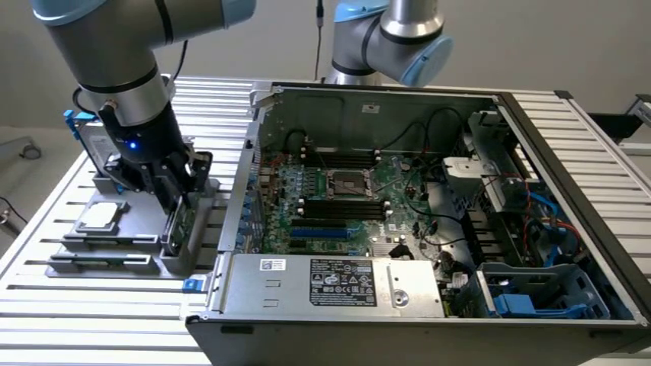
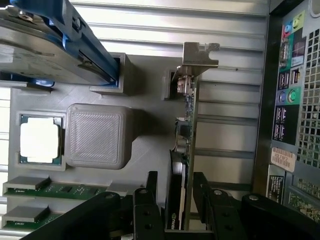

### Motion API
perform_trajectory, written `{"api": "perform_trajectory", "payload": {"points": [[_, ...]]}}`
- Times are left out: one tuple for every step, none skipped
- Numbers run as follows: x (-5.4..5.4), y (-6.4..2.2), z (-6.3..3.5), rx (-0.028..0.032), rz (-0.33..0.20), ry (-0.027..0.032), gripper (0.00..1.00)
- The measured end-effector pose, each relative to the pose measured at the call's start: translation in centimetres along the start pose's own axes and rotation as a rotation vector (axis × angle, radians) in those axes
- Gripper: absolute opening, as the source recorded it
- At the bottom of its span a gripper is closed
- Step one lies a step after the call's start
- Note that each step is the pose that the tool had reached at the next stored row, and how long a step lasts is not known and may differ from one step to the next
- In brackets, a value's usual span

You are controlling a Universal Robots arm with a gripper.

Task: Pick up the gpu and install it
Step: 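Pick up the gpu and move the gpu toward the slot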

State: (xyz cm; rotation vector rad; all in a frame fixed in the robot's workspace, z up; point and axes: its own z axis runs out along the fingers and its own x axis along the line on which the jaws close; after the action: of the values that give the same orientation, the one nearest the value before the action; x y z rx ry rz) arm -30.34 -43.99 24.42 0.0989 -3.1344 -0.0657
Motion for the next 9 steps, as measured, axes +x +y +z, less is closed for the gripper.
{"api": "perform_trajectory", "payload": {"points": [[0.00,0.00,0.01,0.0001,0.000,0.0002,0.42],[0.00,0.00,0.00,0.0001,0.000,0.0003,0.42],[0.01,0.00,0.01,0.0001,0.000,0.0003,0.42],[0.00,0.01,0.01,0.0001,0.000,0.0002,0.42],[0.00,0.01,0.02,0.0000,0.000,0.0001,0.42],[0.00,0.03,0.03,-0.0001,0.000,-0.0001,0.42],[-0.01,0.03,0.03,-0.0001,0.000,-0.0001,0.42],[-0.01,0.05,0.03,-0.0001,0.000,-0.0001,0.42],[-0.01,0.06,0.02,0.0000,0.000,0.0000,0.42]]}}
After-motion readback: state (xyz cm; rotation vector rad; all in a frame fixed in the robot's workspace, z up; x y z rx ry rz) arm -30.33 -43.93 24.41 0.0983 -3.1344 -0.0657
